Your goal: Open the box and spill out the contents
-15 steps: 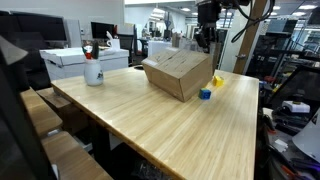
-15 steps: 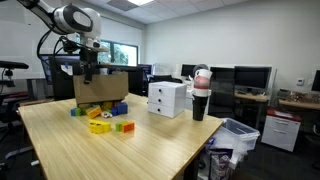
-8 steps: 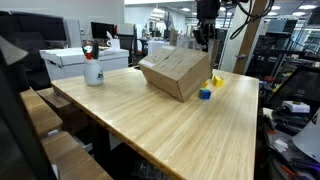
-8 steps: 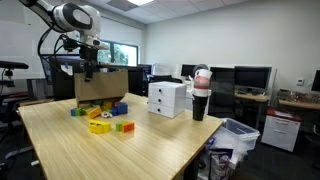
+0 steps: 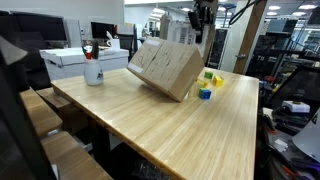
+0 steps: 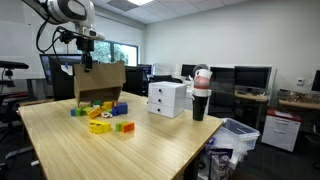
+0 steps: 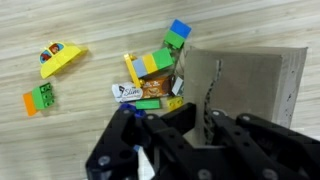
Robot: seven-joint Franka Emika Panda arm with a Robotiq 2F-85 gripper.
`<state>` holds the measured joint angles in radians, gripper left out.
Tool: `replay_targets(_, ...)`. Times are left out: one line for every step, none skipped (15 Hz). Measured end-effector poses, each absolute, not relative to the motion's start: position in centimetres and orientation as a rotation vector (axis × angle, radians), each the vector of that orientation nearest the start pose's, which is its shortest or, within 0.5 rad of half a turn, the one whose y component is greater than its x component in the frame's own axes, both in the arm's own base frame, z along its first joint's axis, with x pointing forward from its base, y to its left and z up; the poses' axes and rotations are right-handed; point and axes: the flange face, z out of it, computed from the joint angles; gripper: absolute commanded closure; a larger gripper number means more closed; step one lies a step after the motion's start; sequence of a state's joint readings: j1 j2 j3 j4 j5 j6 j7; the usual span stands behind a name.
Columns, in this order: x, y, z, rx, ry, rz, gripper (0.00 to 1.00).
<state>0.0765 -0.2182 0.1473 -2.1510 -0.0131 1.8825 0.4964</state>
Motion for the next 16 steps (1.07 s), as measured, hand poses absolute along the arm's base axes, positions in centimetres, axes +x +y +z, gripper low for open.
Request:
replay_targets(46.9,11.7,49.3,-3.173,0.412,0.037,0.97)
replay_targets(46.8,12.4,49.8,-3.175,0.389,0.018,0.97)
replay_targets(46.6,13.0,50.3,-3.177,0.37,0.002,0.97)
replay_targets(46.5,13.6,50.7,-3.178,0.351,-0.014,0.97)
replay_targets(46.3,14.3,51.2,-3.179,0.331,-0.03,0.97)
replay_targets(46.1,14.7,51.4,-3.18,0.318,-0.04,0.97)
replay_targets(45.9,15.1,51.7,-3.18,0.304,-0.051,0.97)
replay_targets(45.8,15.4,51.9,-3.181,0.294,-0.059,0.97)
replay_targets(45.6,15.8,52.2,-3.182,0.283,-0.067,0.96)
replay_targets(45.5,16.1,52.4,-3.182,0.271,-0.077,0.97)
replay_targets(45.3,16.5,52.6,-3.182,0.26,-0.085,0.97)
replay_targets(45.2,16.8,52.8,-3.182,0.248,-0.092,0.96)
replay_targets(45.0,17.3,53.0,-3.185,0.232,-0.101,0.96)
replay_targets(44.9,17.5,53.1,-3.188,0.224,-0.107,0.97)
replay_targets(44.8,17.8,53.2,-3.192,0.214,-0.114,0.96)
replay_targets(44.6,18.1,53.4,-3.197,0.202,-0.124,0.96)
